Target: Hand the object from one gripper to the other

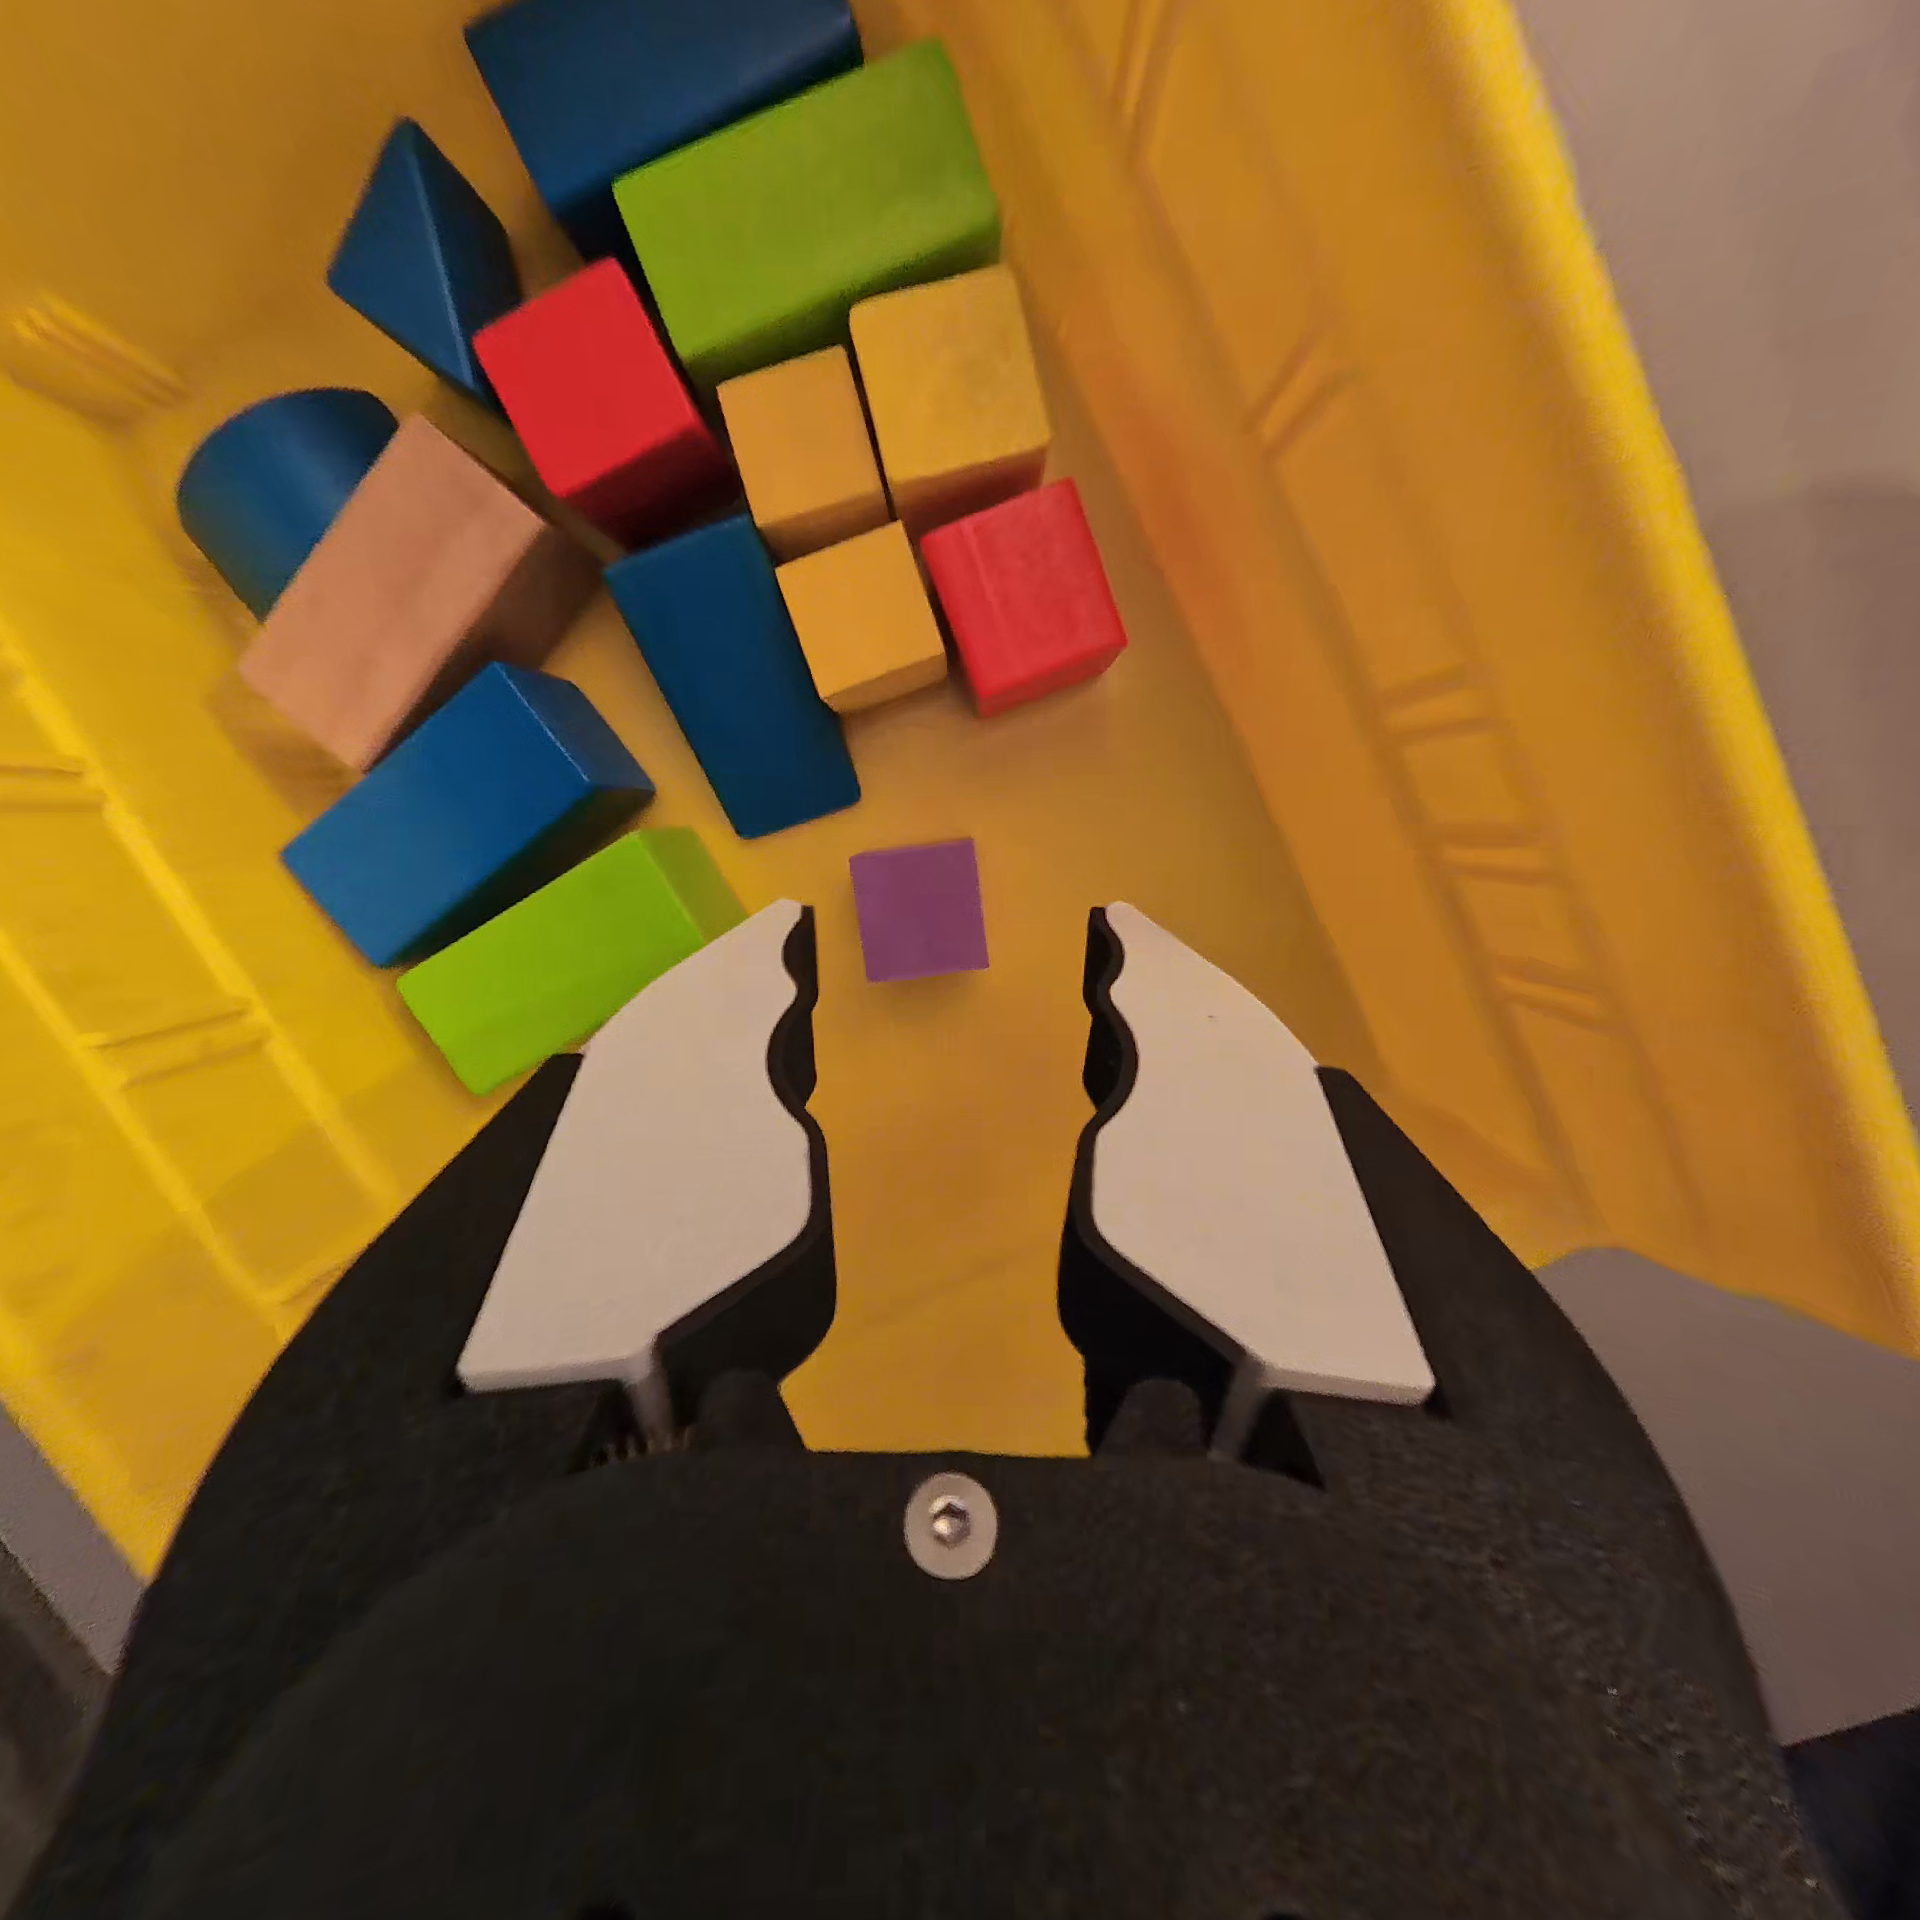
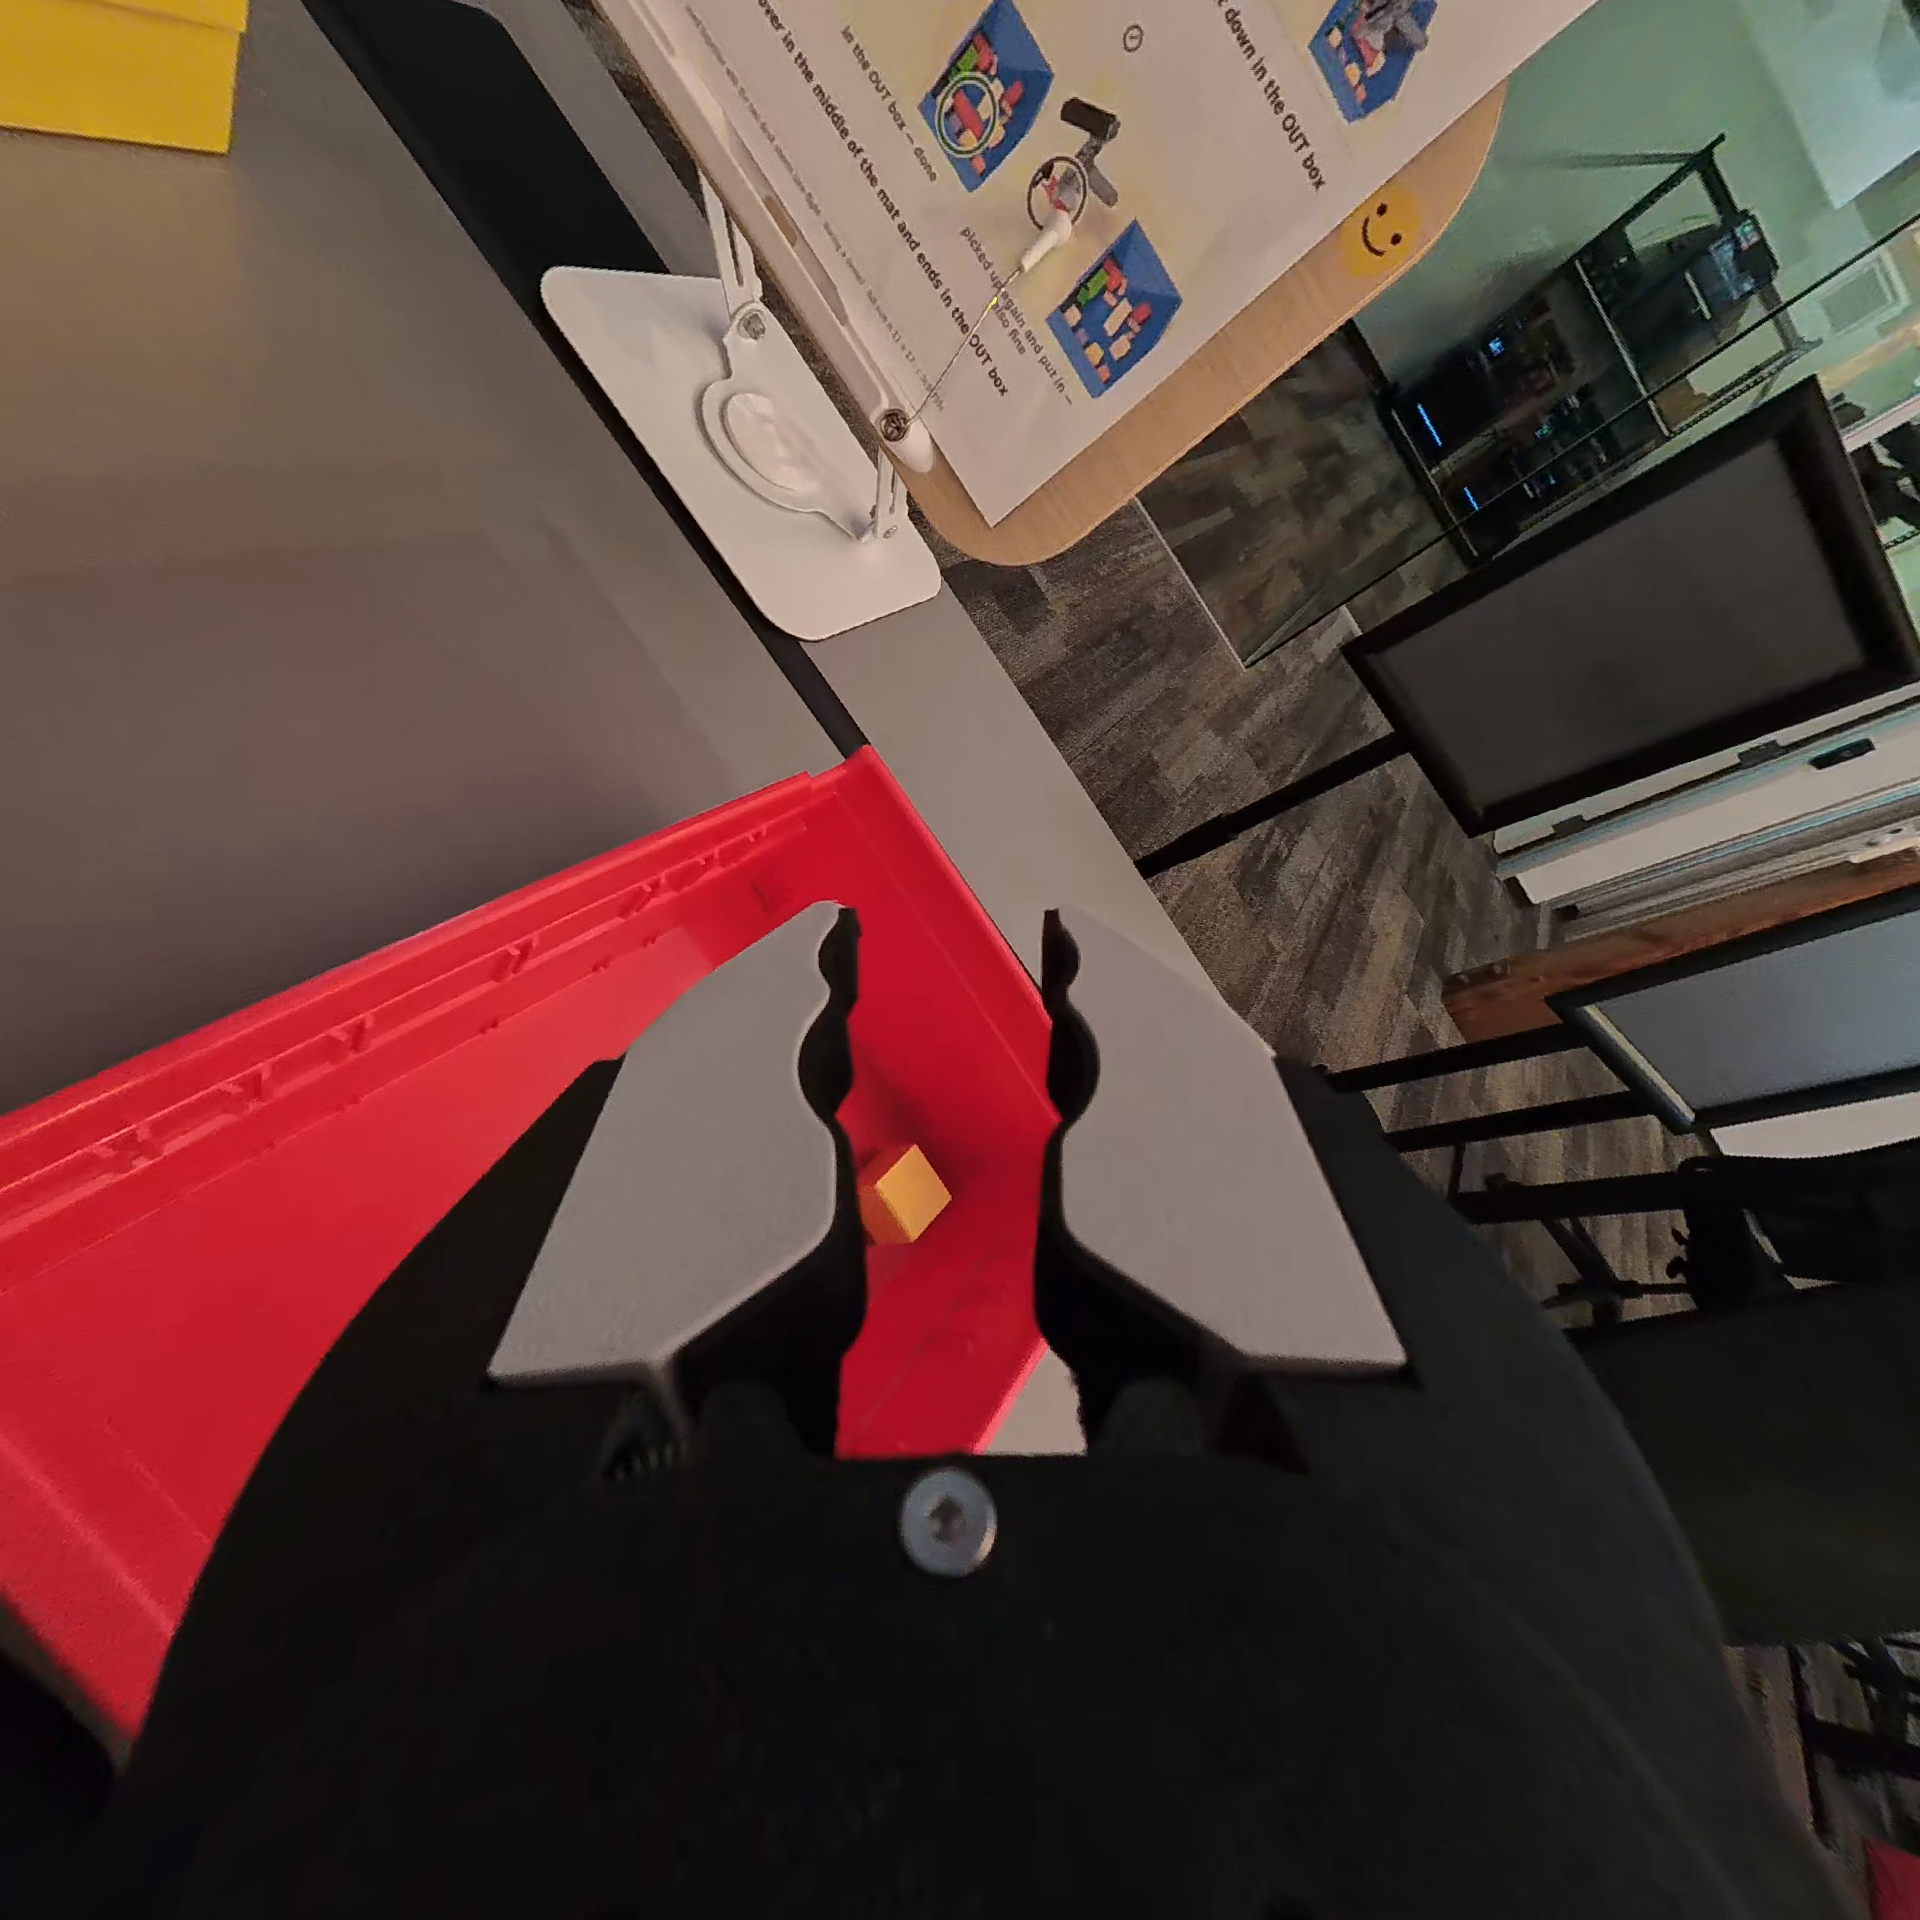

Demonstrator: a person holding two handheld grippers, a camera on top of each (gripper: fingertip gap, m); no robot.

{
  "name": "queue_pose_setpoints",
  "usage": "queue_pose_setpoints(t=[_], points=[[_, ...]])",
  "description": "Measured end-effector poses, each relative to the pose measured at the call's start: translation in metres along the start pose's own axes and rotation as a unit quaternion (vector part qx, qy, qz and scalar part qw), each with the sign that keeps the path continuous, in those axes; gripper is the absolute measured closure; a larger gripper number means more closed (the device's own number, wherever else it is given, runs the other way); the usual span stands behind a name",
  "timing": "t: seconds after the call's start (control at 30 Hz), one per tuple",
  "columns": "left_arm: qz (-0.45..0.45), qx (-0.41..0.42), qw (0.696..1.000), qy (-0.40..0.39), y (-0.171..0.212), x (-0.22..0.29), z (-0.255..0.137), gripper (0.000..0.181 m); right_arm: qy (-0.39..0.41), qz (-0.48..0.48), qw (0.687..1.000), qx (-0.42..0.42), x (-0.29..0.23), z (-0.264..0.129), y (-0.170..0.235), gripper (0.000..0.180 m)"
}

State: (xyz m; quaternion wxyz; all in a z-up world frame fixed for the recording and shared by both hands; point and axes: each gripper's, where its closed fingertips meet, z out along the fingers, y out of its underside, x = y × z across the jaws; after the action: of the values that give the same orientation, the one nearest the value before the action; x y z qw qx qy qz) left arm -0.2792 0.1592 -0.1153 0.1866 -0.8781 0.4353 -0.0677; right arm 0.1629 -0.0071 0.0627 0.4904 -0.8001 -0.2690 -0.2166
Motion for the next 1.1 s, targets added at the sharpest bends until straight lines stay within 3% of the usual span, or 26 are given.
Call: queue_pose_setpoints(t=[0.2,0.33,0.5,0.6,0.7,0.77,0.9,1.0,1.1], points=[[-0.006,-0.032,0.999,-0.004,0.011,-0.002,0.021,0.134,-0.008,-0.011,1.0,-0.014,-0.004,0.005,0.004,0.145],[-0.007,-0.048,0.999,-0.008,0.015,-0.006,0.028,0.151,-0.015,-0.018,1.0,-0.019,-0.008,0.008,0.005,0.145],[-0.01,-0.047,0.999,0.002,0.015,-0.006,0.025,0.153,-0.021,-0.025,0.999,-0.017,-0.013,0.014,0.001,0.145],[-0.01,-0.013,1.0,0.023,0.005,-0.003,0.002,0.153,-0.024,-0.029,0.999,0.019,-0.02,0.018,-0.02,0.145],[-0.001,0.074,0.994,0.076,-0.029,0.017,-0.052,0.153,-0.025,-0.041,0.991,0.129,-0.038,0.021,-0.075,0.144],[0.035,0.175,0.972,0.151,-0.067,0.05,-0.105,0.153,-0.031,-0.042,0.968,0.245,-0.062,0.013,-0.126,0.142],[0.1,0.327,0.878,0.336,-0.125,0.132,-0.206,0.153,-0.038,-0.061,0.918,0.389,-0.111,-0.015,-0.189,0.135],[0.121,0.347,0.826,0.427,-0.14,0.176,-0.237,0.154,-0.008,-0.093,0.91,0.405,-0.129,-0.027,-0.206,0.127],[0.144,0.354,0.79,0.479,-0.142,0.21,-0.243,0.154,0.021,-0.102,0.898,0.427,-0.134,-0.041,-0.215,0.127]])
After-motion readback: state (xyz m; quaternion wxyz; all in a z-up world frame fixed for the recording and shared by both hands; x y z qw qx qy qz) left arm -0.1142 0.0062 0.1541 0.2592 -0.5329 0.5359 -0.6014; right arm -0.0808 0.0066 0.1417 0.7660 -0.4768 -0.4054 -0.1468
